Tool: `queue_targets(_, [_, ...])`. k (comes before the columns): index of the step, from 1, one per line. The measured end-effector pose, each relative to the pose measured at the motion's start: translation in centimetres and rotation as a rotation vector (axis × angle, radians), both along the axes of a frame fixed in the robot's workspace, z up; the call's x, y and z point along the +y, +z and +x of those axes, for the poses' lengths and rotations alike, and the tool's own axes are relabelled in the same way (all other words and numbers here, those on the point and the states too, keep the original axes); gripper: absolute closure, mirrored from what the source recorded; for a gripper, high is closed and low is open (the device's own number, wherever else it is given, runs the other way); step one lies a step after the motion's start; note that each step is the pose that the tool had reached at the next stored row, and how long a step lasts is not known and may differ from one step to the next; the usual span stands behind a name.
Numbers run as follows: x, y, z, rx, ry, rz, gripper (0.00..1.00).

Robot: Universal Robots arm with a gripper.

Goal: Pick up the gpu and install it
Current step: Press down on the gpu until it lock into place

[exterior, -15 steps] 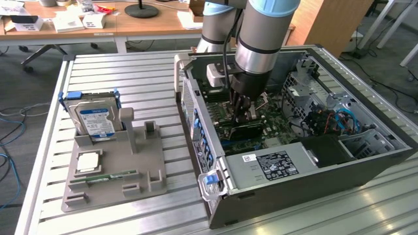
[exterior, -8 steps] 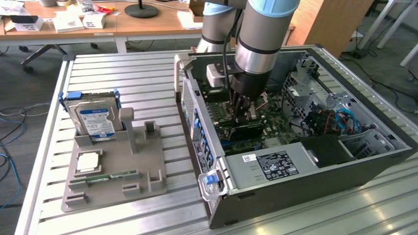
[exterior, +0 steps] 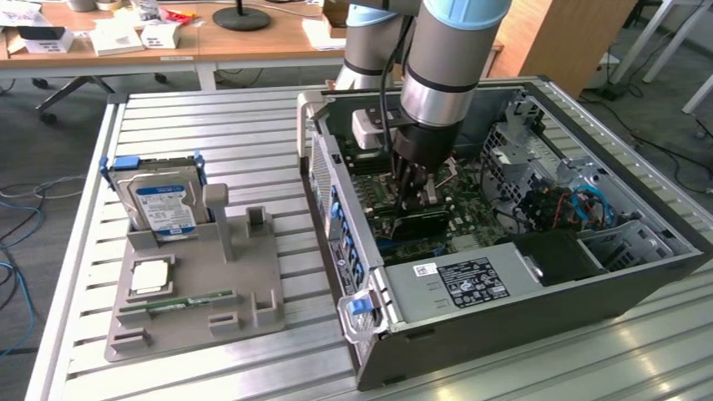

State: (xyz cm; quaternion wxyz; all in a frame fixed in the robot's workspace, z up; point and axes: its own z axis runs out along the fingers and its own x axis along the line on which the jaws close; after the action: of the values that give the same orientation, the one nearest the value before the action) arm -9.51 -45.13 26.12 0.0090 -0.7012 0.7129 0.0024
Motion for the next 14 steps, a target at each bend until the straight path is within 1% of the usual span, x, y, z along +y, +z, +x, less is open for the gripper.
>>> queue_targets(14, [0.01,0.03,0.00,-0.0002,0.000,0.0004,0.89])
